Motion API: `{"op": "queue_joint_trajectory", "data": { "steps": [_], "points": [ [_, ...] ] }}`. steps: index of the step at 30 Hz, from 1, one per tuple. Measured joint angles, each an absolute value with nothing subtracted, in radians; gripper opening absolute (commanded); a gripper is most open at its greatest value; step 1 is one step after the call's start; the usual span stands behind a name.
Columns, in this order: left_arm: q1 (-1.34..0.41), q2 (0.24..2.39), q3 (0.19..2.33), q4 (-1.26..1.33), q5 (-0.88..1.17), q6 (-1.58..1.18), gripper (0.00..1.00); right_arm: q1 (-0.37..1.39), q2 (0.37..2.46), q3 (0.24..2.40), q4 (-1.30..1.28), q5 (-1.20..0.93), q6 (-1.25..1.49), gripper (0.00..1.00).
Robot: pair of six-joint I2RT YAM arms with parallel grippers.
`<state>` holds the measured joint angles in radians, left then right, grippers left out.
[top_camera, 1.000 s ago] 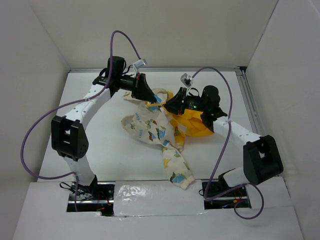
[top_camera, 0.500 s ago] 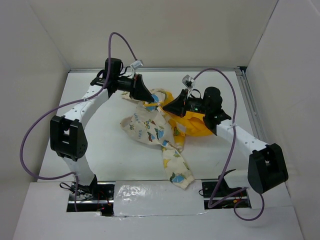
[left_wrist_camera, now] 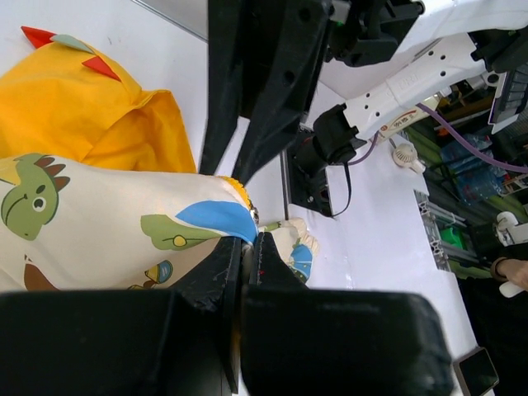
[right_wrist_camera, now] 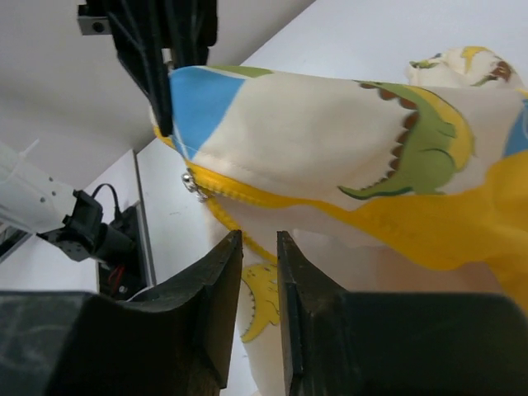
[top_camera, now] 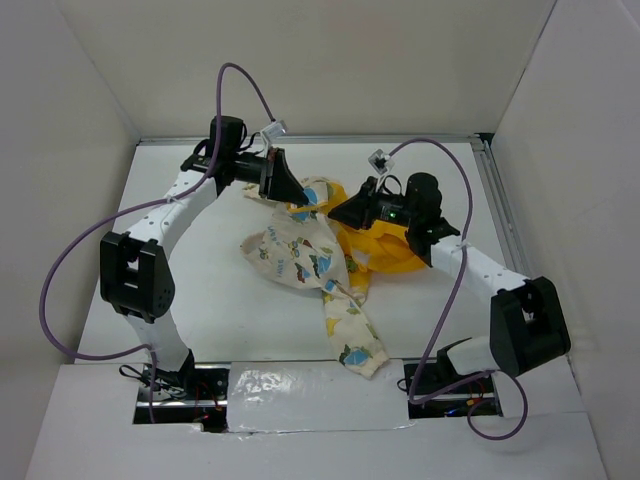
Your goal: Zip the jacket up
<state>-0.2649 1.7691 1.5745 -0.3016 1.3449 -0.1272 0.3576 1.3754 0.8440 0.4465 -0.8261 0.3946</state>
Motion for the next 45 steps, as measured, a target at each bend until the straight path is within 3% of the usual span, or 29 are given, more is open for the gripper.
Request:
{"op": "queue_joint_trajectory", "data": {
  "steps": [2,3,15,30,37,45],
  "points": [
    [-0.265,1.769,1.577,-0.310,1.349,-0.114,0.00,0.337,1.372,0.837,0.450,-0.823,0.404,0.53],
    [-0.265,1.769,1.579,-0.313,1.349,-0.108,0.00,0.330,1.369,0.829,0.455,-0.827,0.409,0.57],
    [-0.265,1.769,1.625,-0.360,1.392,-0.058,0.00,0.310,1.385,0.861,0.478,-1.026,0.447,0.76],
    [-0.278,1.790,1.646,-0.386,1.432,-0.024,0.00,0.340,1.574,1.018,0.585,-1.063,0.610,0.80],
    [-0.280,1.791,1.646,-0.389,1.438,-0.018,0.00,0.345,1.591,1.055,0.654,-1.109,0.662,0.74],
    [-0.249,1.791,1.644,-0.334,1.446,-0.070,0.00,0.355,1.547,1.056,0.493,-1.153,0.529,0.73]
  ]
}}
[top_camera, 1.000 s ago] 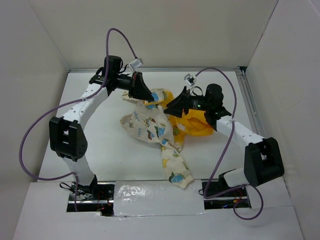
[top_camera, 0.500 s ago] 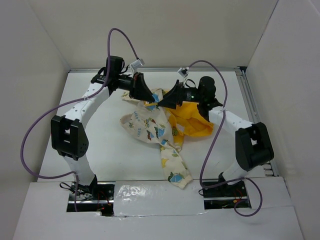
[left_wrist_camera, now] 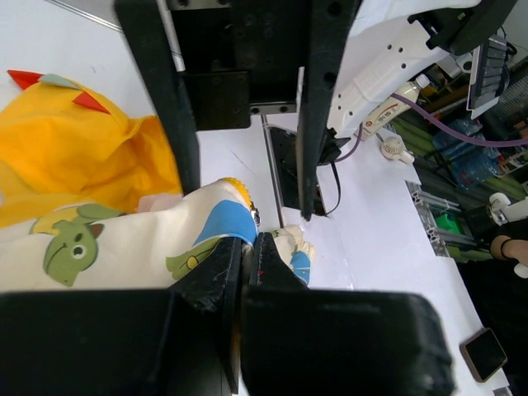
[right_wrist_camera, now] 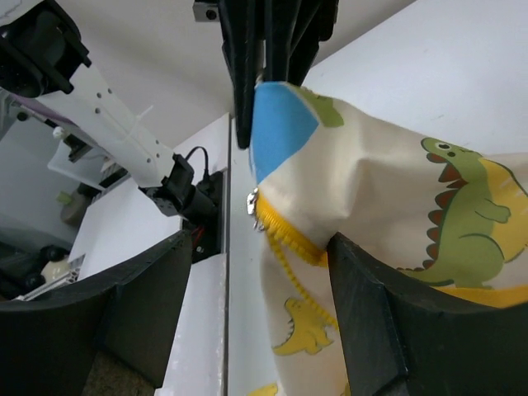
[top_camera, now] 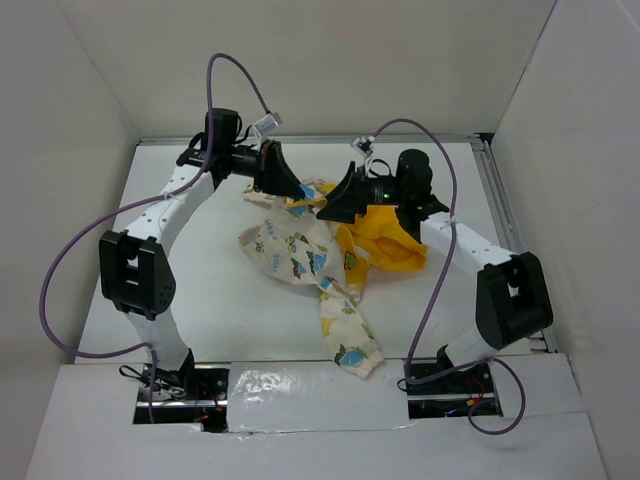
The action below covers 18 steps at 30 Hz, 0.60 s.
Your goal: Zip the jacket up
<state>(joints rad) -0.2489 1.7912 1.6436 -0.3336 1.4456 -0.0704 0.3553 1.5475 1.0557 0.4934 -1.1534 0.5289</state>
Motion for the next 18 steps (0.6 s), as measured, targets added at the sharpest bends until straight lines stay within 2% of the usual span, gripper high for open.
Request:
{"op": "queue_joint_trajectory", "data": {
  "steps": [5,18],
  "points": [
    [-0.230,1.790,1.626,-0.305,1.451,-0.086,0.00,0.352,1.511,1.056,0.422,-1.114,0.487,0.74],
    [-0.230,1.790,1.622,-0.295,1.452,-0.085,0.00,0.336,1.560,1.010,0.458,-1.113,0.619,0.74]
  ]
}}
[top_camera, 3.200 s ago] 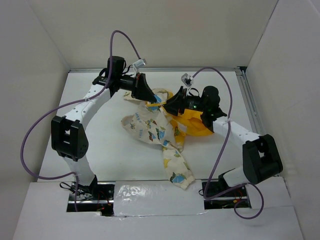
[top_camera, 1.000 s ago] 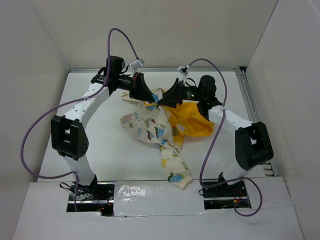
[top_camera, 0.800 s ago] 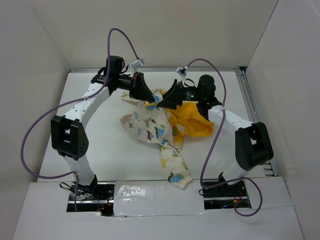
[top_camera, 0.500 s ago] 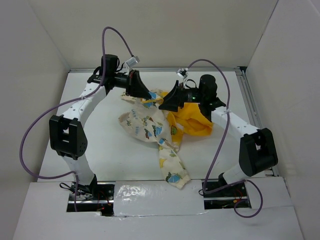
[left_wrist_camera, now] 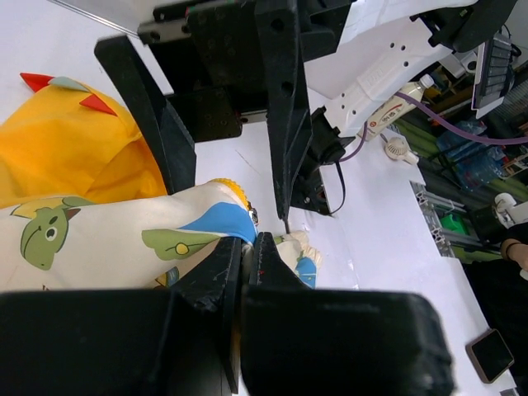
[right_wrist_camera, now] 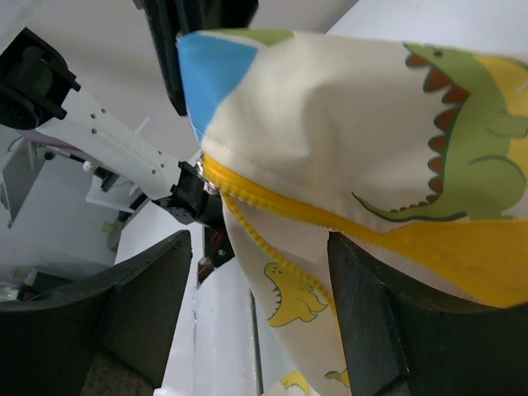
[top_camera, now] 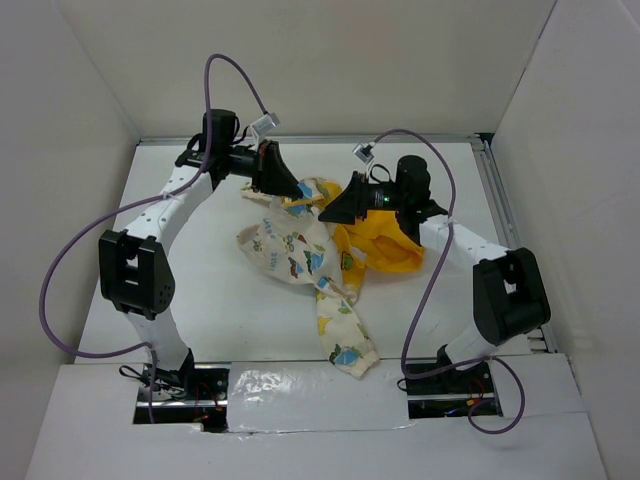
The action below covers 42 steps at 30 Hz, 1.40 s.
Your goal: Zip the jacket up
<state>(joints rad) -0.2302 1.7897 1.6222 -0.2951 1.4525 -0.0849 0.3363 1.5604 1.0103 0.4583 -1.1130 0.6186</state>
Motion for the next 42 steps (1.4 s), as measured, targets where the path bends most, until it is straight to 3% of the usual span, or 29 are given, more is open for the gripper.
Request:
{"op": "queue_joint_trajectory", "data": {
  "steps": [11,25,35,42],
  "points": [
    [-0.229,1.790,1.616,-0.259,1.452,-0.093,0.00,0.340,1.562,0.860,0.599,-1.095,0.804,0.74],
    [-0.226,1.788,1.597,-0.229,1.453,-0.112,0.00,0.389,1.690,1.034,0.939,-1.073,1.128,0.76],
    [-0.210,1.777,1.594,-0.200,1.461,-0.138,0.00,0.390,1.677,1.025,0.936,-1.084,1.107,0.59],
    [-0.196,1.773,1.575,-0.192,1.468,-0.146,0.00,0.395,1.539,0.987,0.832,-1.084,0.976,0.58]
  ]
}}
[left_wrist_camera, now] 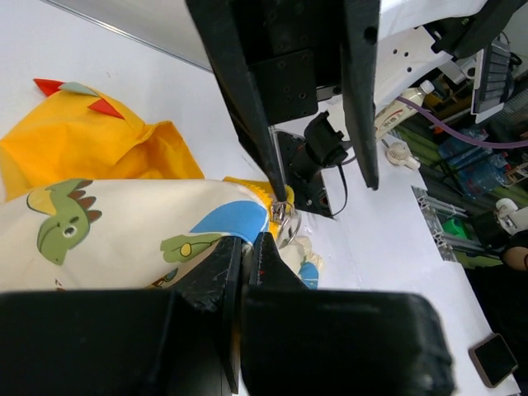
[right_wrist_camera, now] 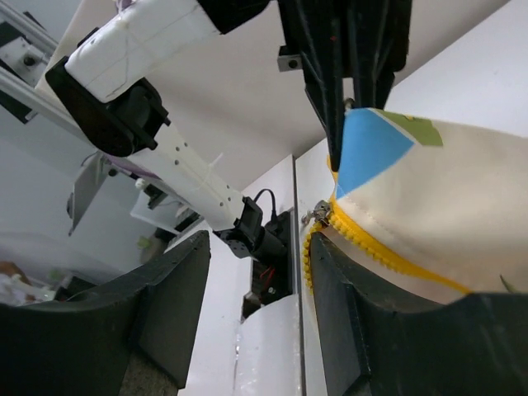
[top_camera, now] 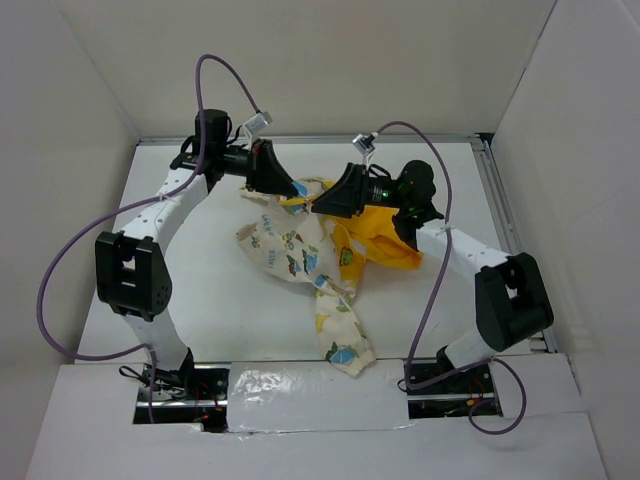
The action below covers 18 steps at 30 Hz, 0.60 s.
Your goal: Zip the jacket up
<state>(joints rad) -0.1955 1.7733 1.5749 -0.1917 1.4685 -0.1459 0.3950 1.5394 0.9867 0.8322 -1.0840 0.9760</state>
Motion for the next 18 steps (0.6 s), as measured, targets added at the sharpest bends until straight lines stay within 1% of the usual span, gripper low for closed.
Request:
{"op": "queue_joint_trajectory", "data": {
  "steps": [3,9,12,14,18],
  "points": [
    [-0.198,1.769,1.571,-0.186,1.473,-0.159,0.00,0.397,1.507,0.986,0.812,-1.084,0.946,0.57],
    [-0.196,1.766,1.564,-0.184,1.474,-0.161,0.00,0.397,1.512,0.991,0.720,-1.073,0.888,0.58],
    [-0.196,1.764,1.555,-0.185,1.471,-0.162,0.00,0.400,1.520,1.001,0.646,-1.045,0.842,0.65],
    [-0.196,1.761,1.552,-0.186,1.469,-0.164,0.00,0.402,1.517,1.010,0.569,-0.994,0.786,0.66],
    [-0.195,1.752,1.550,-0.187,1.440,-0.200,0.00,0.404,1.459,1.017,0.353,-0.772,0.667,0.67]
  ]
}}
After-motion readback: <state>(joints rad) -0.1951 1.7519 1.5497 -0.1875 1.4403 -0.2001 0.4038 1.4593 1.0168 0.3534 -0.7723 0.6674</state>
